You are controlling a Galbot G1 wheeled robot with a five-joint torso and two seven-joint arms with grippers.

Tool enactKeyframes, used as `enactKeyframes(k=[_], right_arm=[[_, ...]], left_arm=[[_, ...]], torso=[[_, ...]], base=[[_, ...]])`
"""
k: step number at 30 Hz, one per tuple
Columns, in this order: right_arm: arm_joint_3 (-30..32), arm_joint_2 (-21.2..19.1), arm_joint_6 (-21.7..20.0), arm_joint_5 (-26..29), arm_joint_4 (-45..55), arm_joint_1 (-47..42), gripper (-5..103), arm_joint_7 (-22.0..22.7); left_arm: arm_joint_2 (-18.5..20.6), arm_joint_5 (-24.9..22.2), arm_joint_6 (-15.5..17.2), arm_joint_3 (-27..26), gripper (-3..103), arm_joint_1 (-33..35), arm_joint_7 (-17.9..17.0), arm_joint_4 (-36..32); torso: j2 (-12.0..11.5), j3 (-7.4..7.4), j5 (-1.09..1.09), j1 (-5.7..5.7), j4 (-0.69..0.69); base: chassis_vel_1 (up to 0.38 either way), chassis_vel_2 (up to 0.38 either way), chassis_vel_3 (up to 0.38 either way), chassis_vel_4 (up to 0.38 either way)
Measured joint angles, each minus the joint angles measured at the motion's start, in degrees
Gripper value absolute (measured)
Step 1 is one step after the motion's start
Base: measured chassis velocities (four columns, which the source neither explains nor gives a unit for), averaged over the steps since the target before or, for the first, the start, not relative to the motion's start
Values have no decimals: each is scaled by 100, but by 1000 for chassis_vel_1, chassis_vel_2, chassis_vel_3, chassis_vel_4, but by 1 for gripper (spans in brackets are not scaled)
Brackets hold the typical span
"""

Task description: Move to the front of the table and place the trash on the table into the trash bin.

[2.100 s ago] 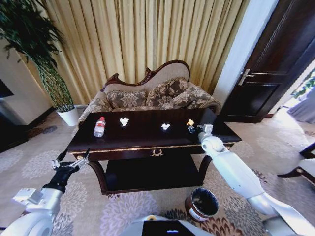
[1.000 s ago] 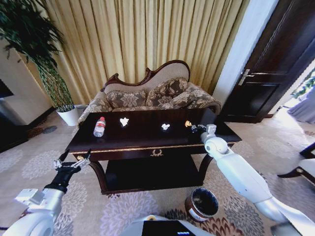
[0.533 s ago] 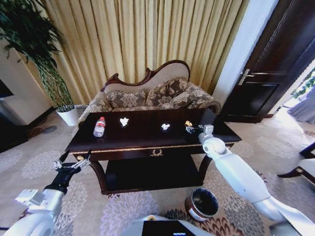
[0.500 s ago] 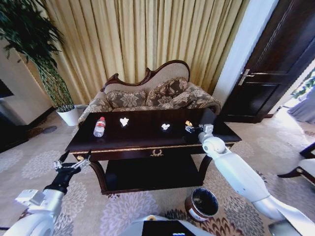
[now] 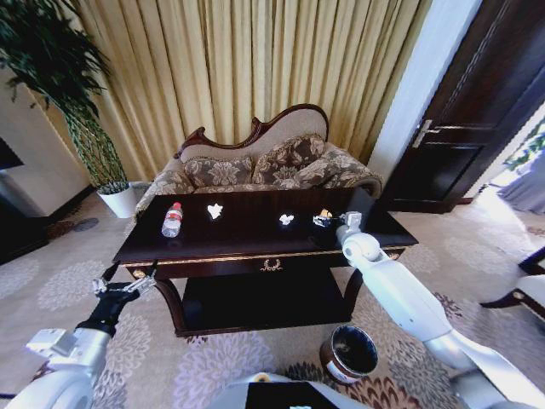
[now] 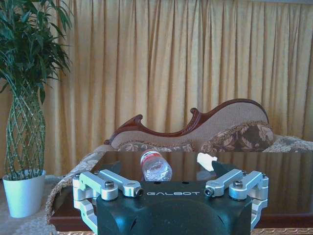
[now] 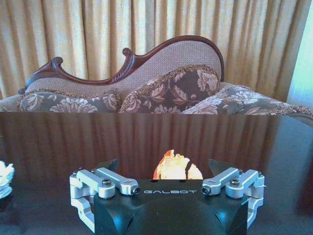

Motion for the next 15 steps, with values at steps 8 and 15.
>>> enactKeyframes(k=[8, 15], right_arm=[[0, 50, 32, -84, -229, 52, 100, -47], [1, 66, 125, -147, -354, 67, 103, -40]], left_arm=[[-54, 27, 0, 19, 100, 33, 6, 6], [-49, 34, -6, 42, 100, 3, 9, 40]], torso=[[0, 0, 0, 0, 0], [0, 0, 0, 0, 0]], base=[[0, 0, 0, 0], [0, 0, 0, 0]])
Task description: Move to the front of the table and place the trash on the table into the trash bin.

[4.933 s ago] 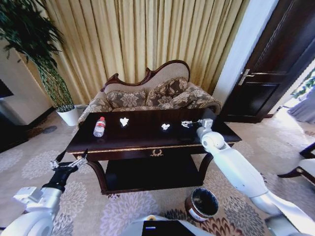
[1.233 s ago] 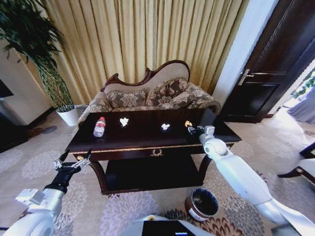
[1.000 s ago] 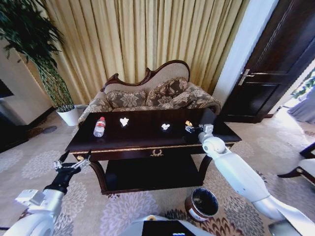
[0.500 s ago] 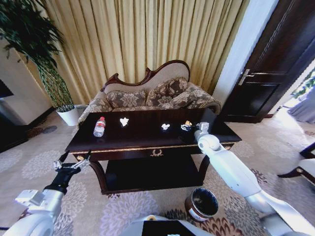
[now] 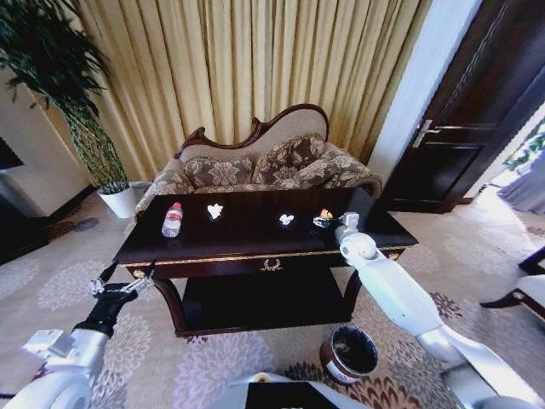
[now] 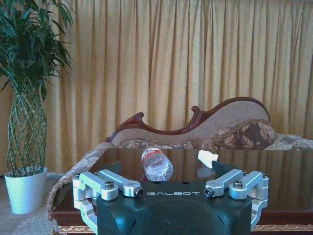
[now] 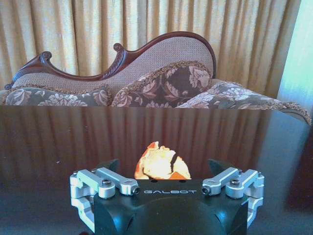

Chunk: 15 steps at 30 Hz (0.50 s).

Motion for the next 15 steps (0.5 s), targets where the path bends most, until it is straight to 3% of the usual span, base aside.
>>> enactKeyframes(k=[8, 9, 10, 15], right_arm=[[-10, 30, 26, -32, -19, 11, 79, 5], [-12, 52, 35, -71, -16, -8, 62, 6], [-12, 53, 42, -81, -14, -12, 57, 6], [-13, 33, 106, -79, 42, -50, 41, 5]], left_arm=[[-1, 5, -24, 1, 100, -23, 5, 1], [16, -12, -27, -24, 100, -24, 4, -26], [18, -14, -27, -31, 100, -24, 4, -26], [24, -27, -37, -70, 100, -15, 2, -67]], torso=[[0, 0, 0, 0, 0], [0, 0, 0, 0, 0], [0, 0, 0, 0, 0], [0, 0, 0, 0, 0]], base=[[0, 0, 0, 0], [0, 0, 0, 0], [0, 0, 0, 0], [0, 0, 0, 0]])
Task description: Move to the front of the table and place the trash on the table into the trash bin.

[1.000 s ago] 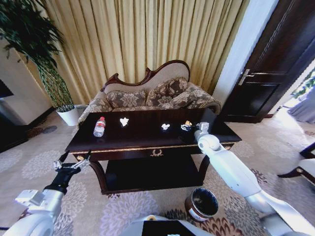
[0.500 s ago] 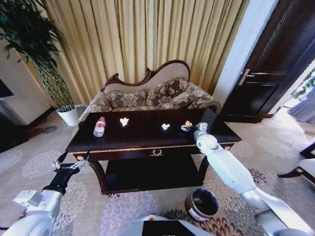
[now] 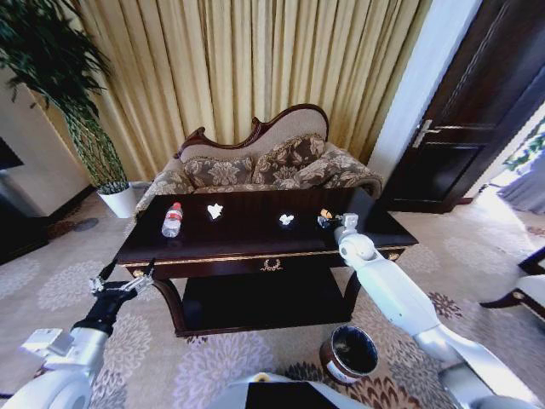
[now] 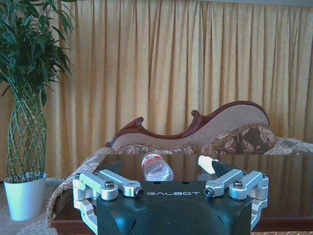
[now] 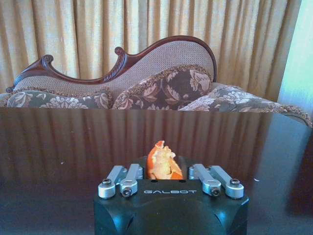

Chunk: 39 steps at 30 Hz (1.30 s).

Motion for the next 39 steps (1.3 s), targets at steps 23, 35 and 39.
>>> enactKeyframes(k=[23, 35, 39], right_arm=[[601, -488, 48, 216, 1230, -588, 1, 601], [1956, -1252, 204, 83, 2488, -2242, 1, 665], [2139, -1322, 251, 46, 2712, -2527, 1, 794]], left_arm=[[111, -133, -9, 15, 100, -215, -112, 5], [373, -280, 193, 249, 100, -537, -278, 96], [450, -282, 194, 375, 100, -594, -278, 128]], torso=[[0, 0, 0, 0, 2], [0, -1, 1, 0, -1], [0, 0, 0, 0, 1]], base=[[0, 0, 0, 0], [0, 0, 0, 0], [0, 0, 0, 0]])
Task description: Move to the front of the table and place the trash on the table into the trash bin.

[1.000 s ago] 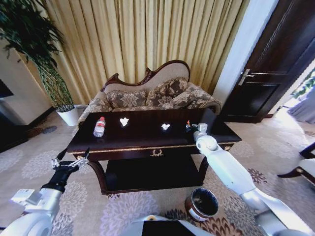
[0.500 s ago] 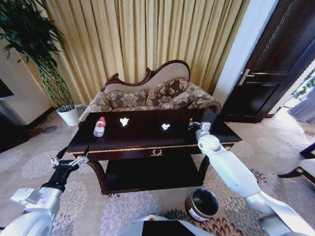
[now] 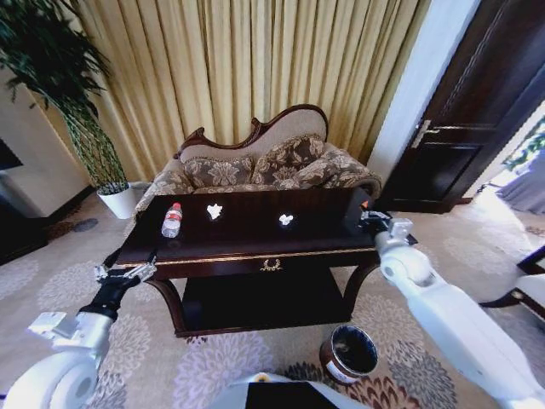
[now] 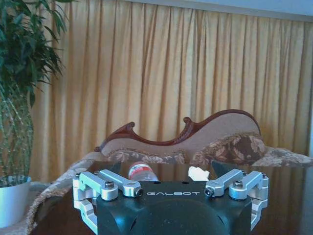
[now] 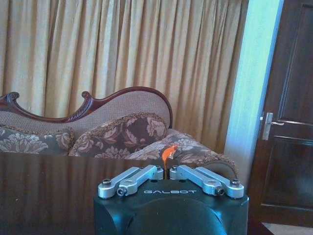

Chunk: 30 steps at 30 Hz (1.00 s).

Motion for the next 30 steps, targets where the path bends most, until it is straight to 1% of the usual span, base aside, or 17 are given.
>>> enactKeyframes(k=[3, 7, 9, 11, 12, 16, 22, 30], right_arm=[[84, 58, 6, -18, 213, -217, 1, 104], [161, 160, 6, -124, 285, -369, 1, 99], [260, 293, 23, -294, 323, -572, 1, 13], [260, 293, 23, -294, 323, -572, 1, 13], [337, 439, 46, -467, 352, -733, 1, -72], [362, 673, 65, -668, 388, -893, 1, -128], [400, 797, 82, -708, 407, -963, 1, -144], [409, 831, 133, -710, 460, -1053, 1, -147]], left_arm=[[96, -5, 7, 115, 100, -78, -9, 30], [141, 11, 20, 205, 100, -194, -28, 100], [123, 98, 64, 346, 100, -333, -65, 183], [123, 98, 64, 346, 100, -333, -65, 183], [58, 197, 115, 524, 100, -466, -121, 254], [-10, 310, 165, 705, 100, -591, -131, 289], [-25, 334, 166, 687, 100, -533, -133, 273], [-16, 334, 150, 682, 100, -509, -112, 227]], torso=[[0, 0, 0, 0, 0], [0, 0, 0, 0, 0], [0, 0, 0, 0, -2], [0, 0, 0, 0, -2], [0, 0, -1, 0, -1], [0, 0, 0, 0, -2], [0, 1, 0, 1, 0], [0, 0, 0, 1, -1]], base=[[0, 0, 0, 0], [0, 0, 0, 0], [0, 0, 0, 0], [0, 0, 0, 0], [0, 0, 0, 0], [0, 0, 0, 0], [10, -5, -3, 4], [69, -62, -56, 57]])
